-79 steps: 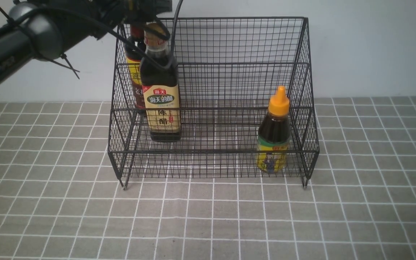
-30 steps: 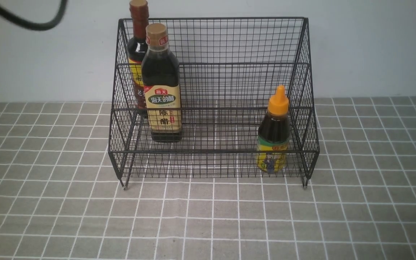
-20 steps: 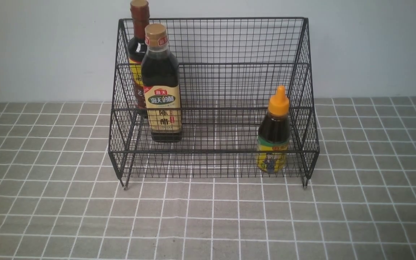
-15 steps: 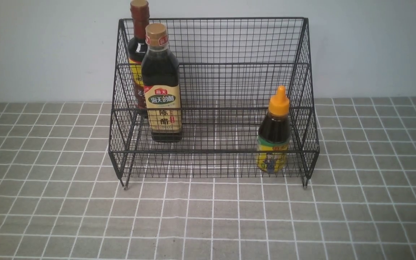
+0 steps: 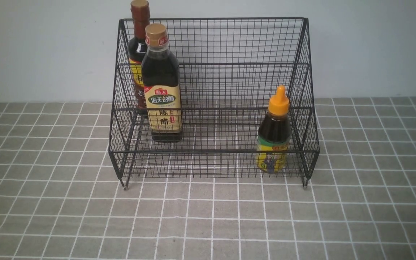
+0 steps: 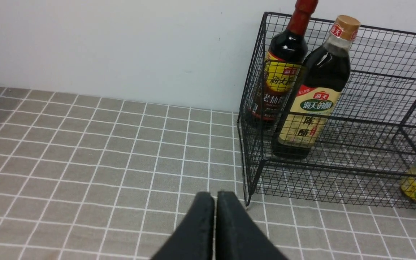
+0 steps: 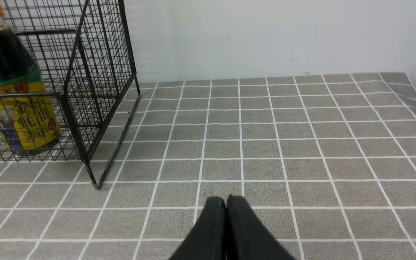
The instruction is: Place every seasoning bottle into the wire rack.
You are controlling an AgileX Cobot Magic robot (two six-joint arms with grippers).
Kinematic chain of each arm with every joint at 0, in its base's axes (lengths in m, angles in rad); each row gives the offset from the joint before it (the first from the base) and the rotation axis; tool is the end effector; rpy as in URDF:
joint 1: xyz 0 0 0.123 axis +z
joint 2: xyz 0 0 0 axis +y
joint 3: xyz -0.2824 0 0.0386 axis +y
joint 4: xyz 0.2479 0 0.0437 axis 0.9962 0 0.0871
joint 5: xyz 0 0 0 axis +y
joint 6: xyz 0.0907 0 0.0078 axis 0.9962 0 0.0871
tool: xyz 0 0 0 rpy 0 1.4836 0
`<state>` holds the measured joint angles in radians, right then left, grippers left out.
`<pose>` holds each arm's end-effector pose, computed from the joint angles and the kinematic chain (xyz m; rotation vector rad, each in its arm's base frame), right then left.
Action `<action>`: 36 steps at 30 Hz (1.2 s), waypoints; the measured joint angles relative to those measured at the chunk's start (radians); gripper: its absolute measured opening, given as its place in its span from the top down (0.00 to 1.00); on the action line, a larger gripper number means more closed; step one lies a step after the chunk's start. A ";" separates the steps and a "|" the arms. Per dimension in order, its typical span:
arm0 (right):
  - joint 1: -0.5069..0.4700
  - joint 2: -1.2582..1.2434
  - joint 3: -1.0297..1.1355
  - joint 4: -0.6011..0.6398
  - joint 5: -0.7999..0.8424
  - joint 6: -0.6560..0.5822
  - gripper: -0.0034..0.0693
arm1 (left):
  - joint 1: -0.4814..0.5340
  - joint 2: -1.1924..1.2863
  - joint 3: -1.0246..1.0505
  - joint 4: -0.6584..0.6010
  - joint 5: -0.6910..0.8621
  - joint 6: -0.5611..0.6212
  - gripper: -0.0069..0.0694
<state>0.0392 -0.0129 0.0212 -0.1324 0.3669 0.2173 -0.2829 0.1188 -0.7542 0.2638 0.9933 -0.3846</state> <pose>0.0527 -0.0023 0.1739 0.0834 1.8539 0.0484 -0.0101 0.0237 0.3546 -0.1146 1.8186 -0.1677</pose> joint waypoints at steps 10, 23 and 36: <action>0.000 0.000 0.000 0.000 0.000 0.000 0.97 | 0.028 -0.050 0.176 -0.094 -0.246 0.176 0.92; 0.000 0.000 0.000 0.000 0.000 0.000 0.97 | 0.293 -0.131 0.717 -0.272 -0.533 0.404 0.92; 0.000 0.000 0.000 0.000 0.001 0.000 0.97 | 0.294 -0.131 0.779 -0.275 -0.609 0.406 0.92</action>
<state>0.0392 -0.0129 0.0212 -0.1324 0.3678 0.2177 0.0110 -0.0119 0.0250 -0.0114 0.3841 0.0214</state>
